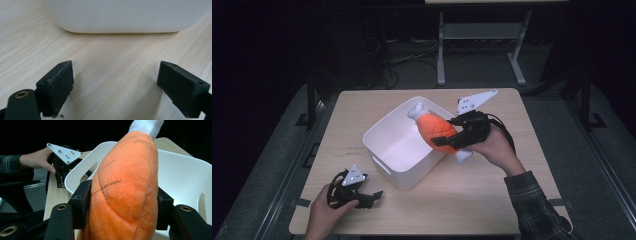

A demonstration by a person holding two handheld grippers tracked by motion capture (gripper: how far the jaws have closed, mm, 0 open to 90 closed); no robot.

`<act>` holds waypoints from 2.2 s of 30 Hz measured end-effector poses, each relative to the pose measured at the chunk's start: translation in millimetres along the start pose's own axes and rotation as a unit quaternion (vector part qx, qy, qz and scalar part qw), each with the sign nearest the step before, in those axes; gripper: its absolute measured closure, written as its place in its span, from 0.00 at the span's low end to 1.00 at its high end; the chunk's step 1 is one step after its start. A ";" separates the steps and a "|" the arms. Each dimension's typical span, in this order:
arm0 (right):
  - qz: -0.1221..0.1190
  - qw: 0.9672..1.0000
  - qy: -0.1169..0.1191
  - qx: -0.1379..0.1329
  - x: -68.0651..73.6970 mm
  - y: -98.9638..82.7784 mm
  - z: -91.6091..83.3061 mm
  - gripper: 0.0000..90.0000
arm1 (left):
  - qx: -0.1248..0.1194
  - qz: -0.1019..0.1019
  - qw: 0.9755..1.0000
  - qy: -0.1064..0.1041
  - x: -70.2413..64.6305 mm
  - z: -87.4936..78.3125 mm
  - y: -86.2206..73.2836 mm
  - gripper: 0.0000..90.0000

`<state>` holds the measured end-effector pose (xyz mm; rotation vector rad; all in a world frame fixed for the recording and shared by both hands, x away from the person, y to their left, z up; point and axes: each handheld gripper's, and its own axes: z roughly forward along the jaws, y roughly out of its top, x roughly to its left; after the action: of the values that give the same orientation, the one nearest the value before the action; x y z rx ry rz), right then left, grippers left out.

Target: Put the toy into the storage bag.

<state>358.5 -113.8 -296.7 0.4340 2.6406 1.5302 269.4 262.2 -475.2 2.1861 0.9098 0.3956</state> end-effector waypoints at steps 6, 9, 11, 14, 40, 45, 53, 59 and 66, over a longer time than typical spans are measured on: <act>-0.013 1.000 0.007 0.007 -4.1 13.6 11.3 0.48 | 0.000 0.000 1.000 0.000 0.0 0.0 0.0 0.14; -0.014 1.000 0.009 0.011 -5.1 17.3 15.1 0.48 | 0.000 0.000 1.000 0.000 0.0 0.0 0.0 0.14; -0.014 1.000 0.011 0.015 -5.8 20.5 18.7 0.48 | 0.000 0.000 1.000 0.000 0.0 0.0 0.0 0.14; -0.018 1.000 0.015 0.020 -7.3 25.1 24.5 0.48 | 0.000 0.000 1.000 0.000 0.0 0.0 0.0 0.14; -0.040 0.995 0.066 0.063 -14.1 55.4 96.5 0.47 | 0.000 0.001 1.000 0.000 0.1 0.0 0.0 0.14; -0.039 0.994 0.073 0.065 -15.7 55.1 107.8 0.46 | 0.000 0.001 1.000 0.001 0.0 0.1 -0.1 0.14; -0.047 0.993 0.077 0.076 -14.6 57.0 123.8 0.45 | 0.000 0.001 1.000 0.001 0.0 0.1 -0.1 0.14; -0.053 0.992 0.078 0.089 -12.6 55.1 134.0 0.45 | 0.000 0.000 1.000 0.000 0.0 0.1 -0.1 0.14; -0.056 0.991 0.079 0.096 -11.6 53.4 139.5 0.44 | 0.000 0.000 1.000 0.000 0.0 0.1 -0.1 0.14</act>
<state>407.5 25.4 -322.5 0.1760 2.8906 1.3358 269.4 262.1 -475.4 2.1867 0.9094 0.3969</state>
